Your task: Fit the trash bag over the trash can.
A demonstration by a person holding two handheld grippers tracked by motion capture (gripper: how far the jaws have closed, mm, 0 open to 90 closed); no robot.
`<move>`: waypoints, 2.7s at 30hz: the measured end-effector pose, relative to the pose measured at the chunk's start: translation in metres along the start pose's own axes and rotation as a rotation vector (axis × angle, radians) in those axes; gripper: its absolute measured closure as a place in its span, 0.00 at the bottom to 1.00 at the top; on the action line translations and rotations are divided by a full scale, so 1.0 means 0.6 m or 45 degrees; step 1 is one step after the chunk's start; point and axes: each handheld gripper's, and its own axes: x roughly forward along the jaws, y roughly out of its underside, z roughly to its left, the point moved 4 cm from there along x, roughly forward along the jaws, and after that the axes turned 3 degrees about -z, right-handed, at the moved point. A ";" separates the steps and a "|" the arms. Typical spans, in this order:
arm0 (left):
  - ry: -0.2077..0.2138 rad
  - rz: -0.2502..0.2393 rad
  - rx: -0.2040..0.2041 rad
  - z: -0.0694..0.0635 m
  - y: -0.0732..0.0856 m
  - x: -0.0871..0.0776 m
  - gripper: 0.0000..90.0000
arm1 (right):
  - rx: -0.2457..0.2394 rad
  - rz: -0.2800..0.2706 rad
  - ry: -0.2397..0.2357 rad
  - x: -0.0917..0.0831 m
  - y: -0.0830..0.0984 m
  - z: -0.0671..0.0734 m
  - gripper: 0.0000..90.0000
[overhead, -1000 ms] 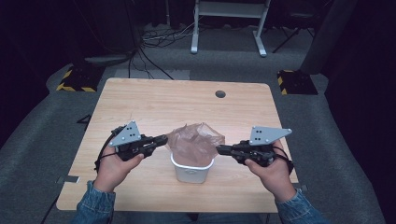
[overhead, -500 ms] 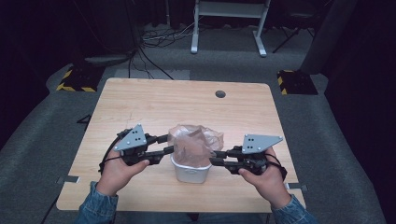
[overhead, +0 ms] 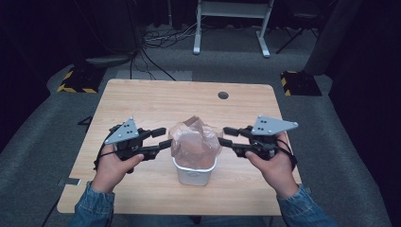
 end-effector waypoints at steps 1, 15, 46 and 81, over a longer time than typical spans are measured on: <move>0.007 0.011 -0.004 0.000 0.001 0.005 0.73 | 0.014 0.040 -0.020 0.010 0.003 -0.003 0.89; 0.013 0.147 0.068 -0.014 0.027 0.029 0.95 | 0.073 0.327 -0.026 0.114 0.059 -0.004 0.74; 0.062 -0.126 -0.018 -0.003 0.008 -0.016 0.53 | 0.283 0.033 -0.113 0.023 0.041 -0.037 0.97; -0.114 0.109 0.017 0.038 -0.020 0.050 1.00 | 0.210 0.008 -0.040 0.019 0.049 -0.050 0.94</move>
